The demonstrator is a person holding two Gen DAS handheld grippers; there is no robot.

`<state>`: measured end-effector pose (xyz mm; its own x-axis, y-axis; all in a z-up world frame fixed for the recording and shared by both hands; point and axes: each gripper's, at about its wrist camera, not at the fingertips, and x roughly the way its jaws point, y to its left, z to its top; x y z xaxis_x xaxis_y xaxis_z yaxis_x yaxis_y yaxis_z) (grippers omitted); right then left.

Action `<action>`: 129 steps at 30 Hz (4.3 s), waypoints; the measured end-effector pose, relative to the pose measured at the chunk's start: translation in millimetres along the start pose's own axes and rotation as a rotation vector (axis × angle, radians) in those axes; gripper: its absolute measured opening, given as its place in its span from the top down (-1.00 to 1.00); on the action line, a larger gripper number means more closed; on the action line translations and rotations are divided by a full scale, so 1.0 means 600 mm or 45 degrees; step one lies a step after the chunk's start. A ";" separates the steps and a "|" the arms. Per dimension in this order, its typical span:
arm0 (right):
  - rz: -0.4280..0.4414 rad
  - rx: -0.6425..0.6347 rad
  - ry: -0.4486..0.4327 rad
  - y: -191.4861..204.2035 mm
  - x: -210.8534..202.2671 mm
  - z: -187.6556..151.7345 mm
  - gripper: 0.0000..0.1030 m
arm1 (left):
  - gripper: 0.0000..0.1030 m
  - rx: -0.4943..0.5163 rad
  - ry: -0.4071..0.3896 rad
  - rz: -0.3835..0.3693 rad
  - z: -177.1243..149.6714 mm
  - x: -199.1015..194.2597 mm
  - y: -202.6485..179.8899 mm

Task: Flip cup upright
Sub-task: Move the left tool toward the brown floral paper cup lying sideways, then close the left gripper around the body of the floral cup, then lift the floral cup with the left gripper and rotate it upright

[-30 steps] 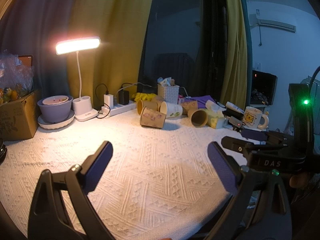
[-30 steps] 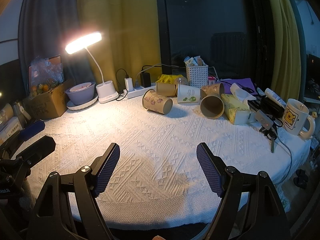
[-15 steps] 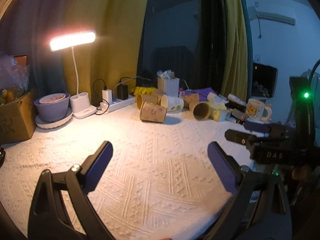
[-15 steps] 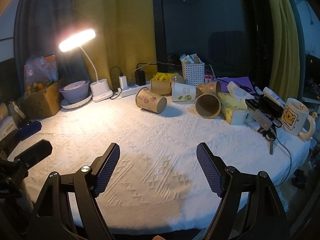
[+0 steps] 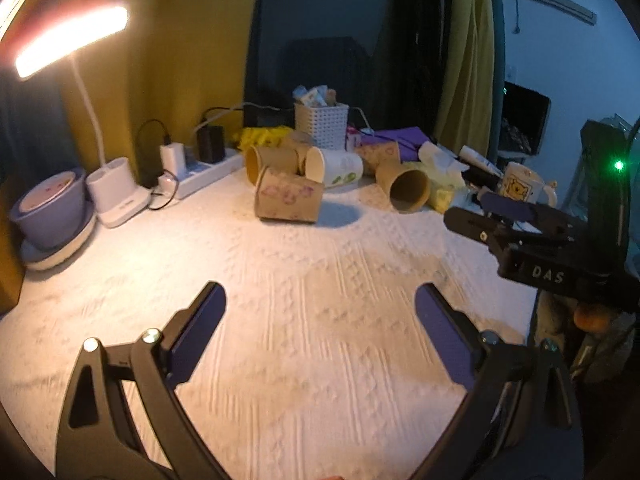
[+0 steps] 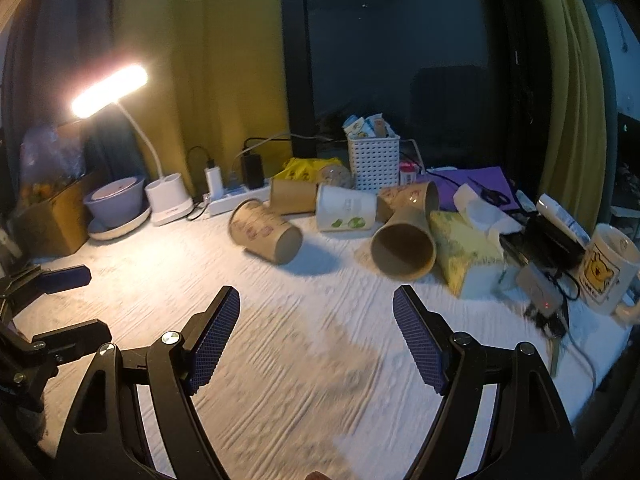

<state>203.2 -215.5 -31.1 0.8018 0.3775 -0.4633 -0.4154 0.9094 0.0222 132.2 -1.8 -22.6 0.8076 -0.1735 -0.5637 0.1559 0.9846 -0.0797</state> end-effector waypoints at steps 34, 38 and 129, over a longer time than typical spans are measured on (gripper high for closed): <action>0.057 0.309 0.206 -0.221 0.297 0.237 -0.58 | -0.86 0.003 0.374 -0.086 0.344 0.436 0.048; 0.044 0.344 0.224 -0.238 0.318 0.238 -0.58 | -0.86 -0.003 0.394 -0.074 0.358 0.477 0.055; 0.441 -0.086 0.255 0.214 0.012 0.101 -0.58 | -0.30 0.002 -0.152 0.088 -0.048 -0.077 0.114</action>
<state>181.7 -85.6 22.3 0.5123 0.6121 -0.6024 -0.6788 0.7183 0.1526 89.1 74.0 -26.1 0.8782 -0.1073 -0.4661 0.0988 0.9942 -0.0427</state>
